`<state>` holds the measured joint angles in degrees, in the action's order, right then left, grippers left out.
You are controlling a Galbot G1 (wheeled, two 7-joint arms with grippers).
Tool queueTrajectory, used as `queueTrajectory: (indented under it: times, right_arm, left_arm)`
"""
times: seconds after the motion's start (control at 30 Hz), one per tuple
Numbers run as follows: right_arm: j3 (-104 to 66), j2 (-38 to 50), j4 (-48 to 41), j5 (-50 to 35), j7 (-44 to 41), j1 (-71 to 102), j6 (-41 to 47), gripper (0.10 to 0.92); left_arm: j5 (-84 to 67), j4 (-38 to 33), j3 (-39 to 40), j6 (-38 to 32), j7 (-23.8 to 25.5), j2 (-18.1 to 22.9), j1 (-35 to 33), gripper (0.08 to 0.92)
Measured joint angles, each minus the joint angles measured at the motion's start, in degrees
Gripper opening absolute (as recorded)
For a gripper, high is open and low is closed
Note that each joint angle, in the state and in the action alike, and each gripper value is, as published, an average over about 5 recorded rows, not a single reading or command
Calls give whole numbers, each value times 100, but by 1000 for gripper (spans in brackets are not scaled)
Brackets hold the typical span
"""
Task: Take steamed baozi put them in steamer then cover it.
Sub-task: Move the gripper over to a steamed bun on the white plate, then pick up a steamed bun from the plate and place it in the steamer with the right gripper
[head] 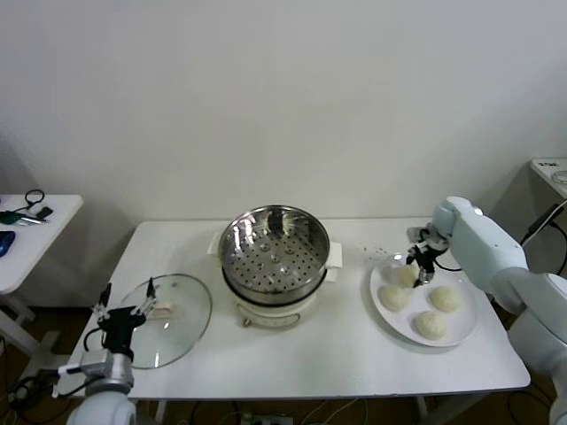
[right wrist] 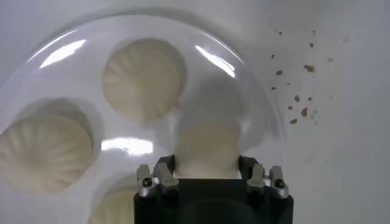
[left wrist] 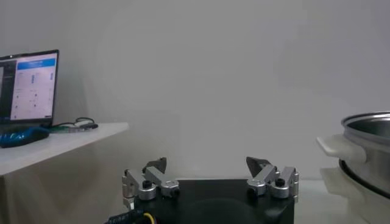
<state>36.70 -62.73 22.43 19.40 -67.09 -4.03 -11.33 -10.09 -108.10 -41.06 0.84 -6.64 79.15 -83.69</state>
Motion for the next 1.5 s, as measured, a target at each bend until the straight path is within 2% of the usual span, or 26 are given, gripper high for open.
queueTrajectory:
  times: [0.53,1.0,1.23,1.5]
  right_arm:
    - [1237,228,1033,-762,-213,-1157,-458,670]
    - [2290,-544,1923,-1509,-628,-2675,-1331,670]
    - [2344,-1084,2267,-1106,-609,-2865,-1833,670]
    - [2117,-1636,2547,151,-230,-2591,-2533,678]
  left_arm:
    - [-9,-60,-20,5,-2,8,-81,823]
    - [7,-162,37,41,24,-23,-189,823]
    - [19,-246,52,70,17,-66,-237,823]
    - [23,-281,44,70,-3,-58,-332,823]
